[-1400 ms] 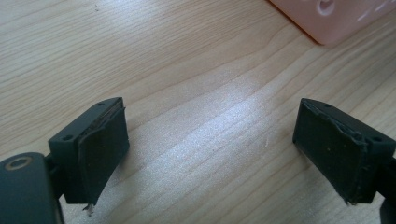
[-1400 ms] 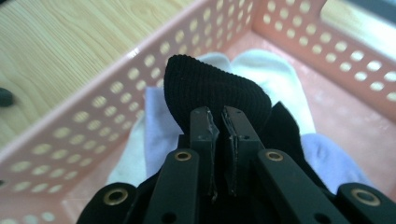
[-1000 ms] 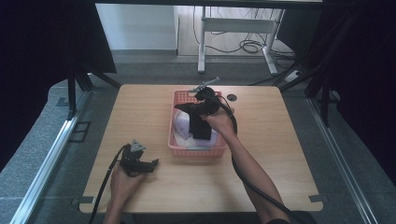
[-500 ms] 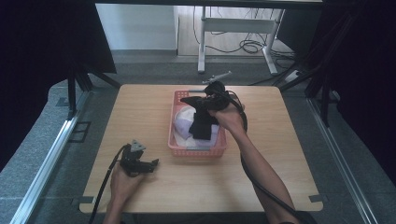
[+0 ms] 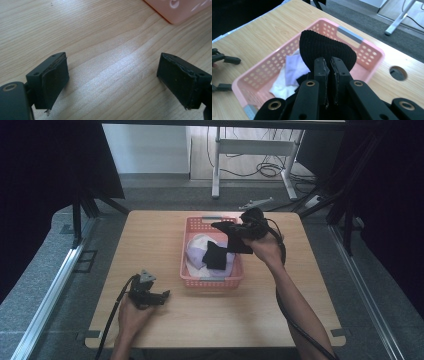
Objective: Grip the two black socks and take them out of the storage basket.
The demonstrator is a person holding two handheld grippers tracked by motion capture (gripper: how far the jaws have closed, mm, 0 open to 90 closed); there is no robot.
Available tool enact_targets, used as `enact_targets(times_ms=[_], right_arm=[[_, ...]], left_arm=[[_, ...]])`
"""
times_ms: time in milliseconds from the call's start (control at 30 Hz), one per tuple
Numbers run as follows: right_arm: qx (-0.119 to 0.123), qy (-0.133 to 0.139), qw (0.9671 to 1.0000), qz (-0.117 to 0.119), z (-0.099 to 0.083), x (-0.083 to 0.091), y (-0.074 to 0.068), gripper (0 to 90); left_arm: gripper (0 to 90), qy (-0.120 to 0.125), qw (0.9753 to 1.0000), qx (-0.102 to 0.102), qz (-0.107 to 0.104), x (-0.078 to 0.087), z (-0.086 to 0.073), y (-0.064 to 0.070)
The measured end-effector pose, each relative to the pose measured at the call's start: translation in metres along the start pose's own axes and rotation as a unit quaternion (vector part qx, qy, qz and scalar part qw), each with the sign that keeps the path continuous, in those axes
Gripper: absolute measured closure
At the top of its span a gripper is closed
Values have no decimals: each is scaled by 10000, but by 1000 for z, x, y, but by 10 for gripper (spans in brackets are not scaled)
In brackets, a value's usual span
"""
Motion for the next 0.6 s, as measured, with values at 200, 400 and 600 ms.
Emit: enact_targets(times_ms=[200,400,600], right_arm=[[-130,52,9998,-169,-10,17,17,834],[-242,68,9990,-359,-20,34,35,834],[-314,78,9977,-600,-31,51,53,833]], left_arm=[[101,-2,10000,-2,0,0,0,0],[100,-2,10000,0,-4,0,0,0],[100,-1,10000,1,-4,0,0,0]])
Point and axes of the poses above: each handheld gripper's, and its own axes: x roughly backward along the jaws, z roughly out of its top, y roughly to its right, the point moved 7 cm from there along -x, roughly forward along the jaws, and after that the axes turned 10 degrees about y, right-handed, at the moved point
